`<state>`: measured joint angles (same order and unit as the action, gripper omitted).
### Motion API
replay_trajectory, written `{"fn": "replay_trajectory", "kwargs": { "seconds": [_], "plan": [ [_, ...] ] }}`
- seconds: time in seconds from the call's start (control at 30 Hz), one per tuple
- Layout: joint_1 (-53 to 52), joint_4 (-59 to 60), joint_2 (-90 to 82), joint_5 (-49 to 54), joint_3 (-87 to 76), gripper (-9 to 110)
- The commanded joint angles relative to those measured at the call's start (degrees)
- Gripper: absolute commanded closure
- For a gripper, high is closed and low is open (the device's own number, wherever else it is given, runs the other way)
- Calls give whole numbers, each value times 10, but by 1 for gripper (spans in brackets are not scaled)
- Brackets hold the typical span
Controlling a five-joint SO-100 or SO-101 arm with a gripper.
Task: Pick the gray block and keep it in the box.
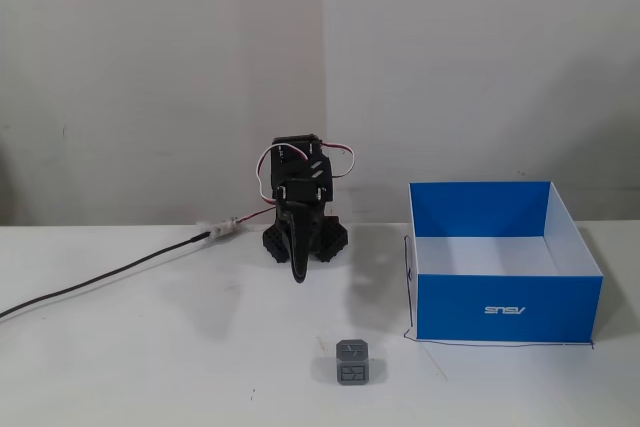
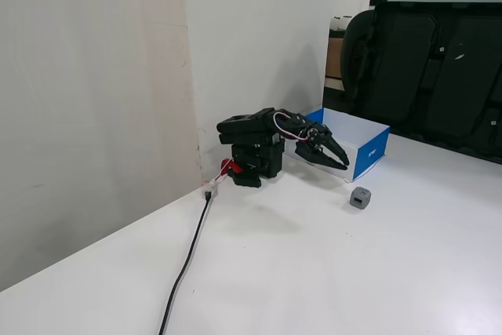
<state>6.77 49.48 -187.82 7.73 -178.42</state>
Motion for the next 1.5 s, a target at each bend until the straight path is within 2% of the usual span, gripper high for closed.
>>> {"fn": "replay_trajectory", "kwargs": {
  "seconds": [0.0, 1.3, 1.47],
  "plan": [
    [1, 1, -86, 2, 1, 101],
    [-2, 4, -86, -4, 2, 101],
    [25, 79, -84, -18, 112, 101]
  ]
}}
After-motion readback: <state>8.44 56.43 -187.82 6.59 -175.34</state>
